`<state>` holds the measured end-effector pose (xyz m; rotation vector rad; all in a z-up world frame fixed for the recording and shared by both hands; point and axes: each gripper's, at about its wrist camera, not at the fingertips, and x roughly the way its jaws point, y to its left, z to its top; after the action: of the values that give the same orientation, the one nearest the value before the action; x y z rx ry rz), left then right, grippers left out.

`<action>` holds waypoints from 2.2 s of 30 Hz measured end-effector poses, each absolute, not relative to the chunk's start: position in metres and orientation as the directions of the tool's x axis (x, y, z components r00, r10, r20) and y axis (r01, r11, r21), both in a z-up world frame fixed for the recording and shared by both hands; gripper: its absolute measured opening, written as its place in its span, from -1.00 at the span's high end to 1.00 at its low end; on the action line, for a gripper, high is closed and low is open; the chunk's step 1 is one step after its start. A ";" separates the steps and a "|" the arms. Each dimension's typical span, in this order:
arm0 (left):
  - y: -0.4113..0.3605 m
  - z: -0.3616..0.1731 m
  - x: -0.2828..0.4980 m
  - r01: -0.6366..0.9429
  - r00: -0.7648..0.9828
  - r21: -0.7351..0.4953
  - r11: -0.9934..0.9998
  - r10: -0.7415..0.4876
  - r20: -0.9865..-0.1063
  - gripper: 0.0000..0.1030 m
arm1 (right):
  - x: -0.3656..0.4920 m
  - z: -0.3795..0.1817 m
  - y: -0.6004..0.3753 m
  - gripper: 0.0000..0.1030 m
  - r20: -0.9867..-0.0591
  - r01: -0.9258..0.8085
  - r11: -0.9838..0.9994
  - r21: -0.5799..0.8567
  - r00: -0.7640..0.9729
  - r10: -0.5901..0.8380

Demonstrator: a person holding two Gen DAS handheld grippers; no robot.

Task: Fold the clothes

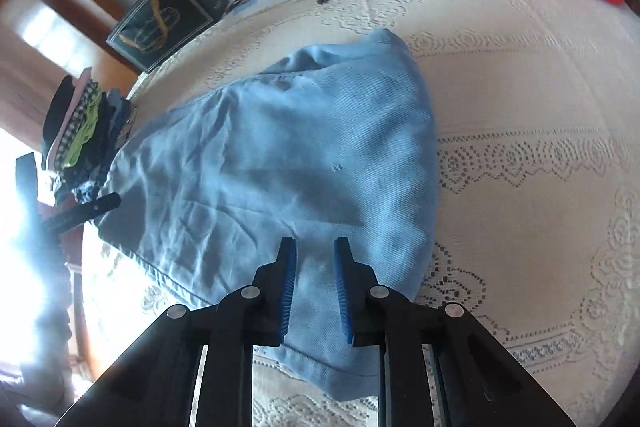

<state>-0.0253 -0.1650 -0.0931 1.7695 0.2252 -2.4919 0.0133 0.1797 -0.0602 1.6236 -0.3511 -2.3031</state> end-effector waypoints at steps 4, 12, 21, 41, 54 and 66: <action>-0.124 -0.108 -0.014 0.202 -0.302 0.013 -0.979 -0.075 -0.950 -0.40 | 0.004 -0.080 0.170 0.61 -0.904 0.210 -0.934 0.290 -0.260 -0.339; -0.084 -0.126 -0.010 0.415 -0.298 0.014 -0.910 -0.150 -0.943 -1.00 | -0.001 -0.088 0.185 0.58 -0.861 0.400 -0.838 0.370 -0.192 -0.472; -0.087 -0.114 -0.006 0.431 -0.358 0.001 -0.902 -0.172 -0.918 -1.00 | -0.004 -0.090 0.194 0.58 -0.827 0.394 -0.798 0.455 -0.144 -0.543; 0.132 -0.092 0.045 0.669 -0.352 -0.175 -0.722 -0.100 -0.931 -1.00 | -0.119 -0.040 0.242 0.17 -0.828 0.723 -0.636 0.270 -0.163 -0.537; 0.172 -0.122 0.019 0.653 -0.297 -0.013 -0.757 -0.240 -0.924 -1.00 | -0.127 -0.095 0.202 -0.51 -0.846 0.883 -0.455 0.117 -0.152 -0.511; 0.150 -0.087 0.061 0.643 -0.321 -0.086 -0.761 -0.165 -0.933 0.69 | -0.094 -0.100 0.205 0.75 -0.875 0.845 -0.480 0.234 -0.032 -0.483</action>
<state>0.0610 0.1497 -0.0873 1.4149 0.6190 -2.1134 -0.0937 0.2052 -0.0998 1.2358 0.4370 -1.6995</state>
